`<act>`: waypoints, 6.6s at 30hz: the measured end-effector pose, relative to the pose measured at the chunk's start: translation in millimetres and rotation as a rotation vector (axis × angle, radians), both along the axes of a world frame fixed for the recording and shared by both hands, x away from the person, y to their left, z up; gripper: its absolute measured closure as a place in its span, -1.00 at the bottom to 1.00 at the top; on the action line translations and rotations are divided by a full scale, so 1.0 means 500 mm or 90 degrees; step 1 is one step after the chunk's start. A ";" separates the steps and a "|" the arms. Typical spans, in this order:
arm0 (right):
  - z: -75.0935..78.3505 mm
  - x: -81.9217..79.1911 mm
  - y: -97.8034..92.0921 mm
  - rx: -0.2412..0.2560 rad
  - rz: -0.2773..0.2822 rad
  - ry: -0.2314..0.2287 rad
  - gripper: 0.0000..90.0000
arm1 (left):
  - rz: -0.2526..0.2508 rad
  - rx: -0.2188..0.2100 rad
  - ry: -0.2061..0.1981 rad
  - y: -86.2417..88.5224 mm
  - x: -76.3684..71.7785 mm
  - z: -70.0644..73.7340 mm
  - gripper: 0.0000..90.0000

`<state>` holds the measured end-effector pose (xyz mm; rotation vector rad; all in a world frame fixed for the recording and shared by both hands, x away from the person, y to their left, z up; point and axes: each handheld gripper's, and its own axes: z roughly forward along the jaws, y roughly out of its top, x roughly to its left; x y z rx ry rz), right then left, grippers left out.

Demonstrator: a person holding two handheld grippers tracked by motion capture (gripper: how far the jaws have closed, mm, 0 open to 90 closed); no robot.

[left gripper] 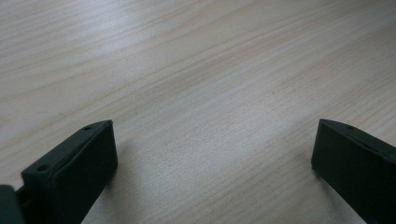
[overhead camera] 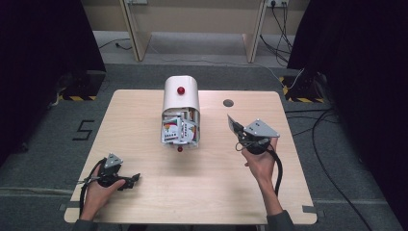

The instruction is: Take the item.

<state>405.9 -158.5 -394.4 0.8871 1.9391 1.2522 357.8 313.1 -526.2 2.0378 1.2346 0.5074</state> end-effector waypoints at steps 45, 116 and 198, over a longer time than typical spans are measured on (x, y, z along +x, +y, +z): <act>-0.148 0.037 -0.077 -0.031 -0.068 0.060 0.98 | -0.002 0.003 0.001 0.000 0.000 0.000 -1.00; -0.216 0.047 -0.001 -0.042 0.007 0.186 0.17 | -0.002 0.002 0.001 0.000 -0.002 0.000 -1.00; -0.206 -0.085 -0.081 -0.008 -0.017 0.211 -0.52 | -0.002 0.001 0.001 0.000 -0.002 0.000 -1.00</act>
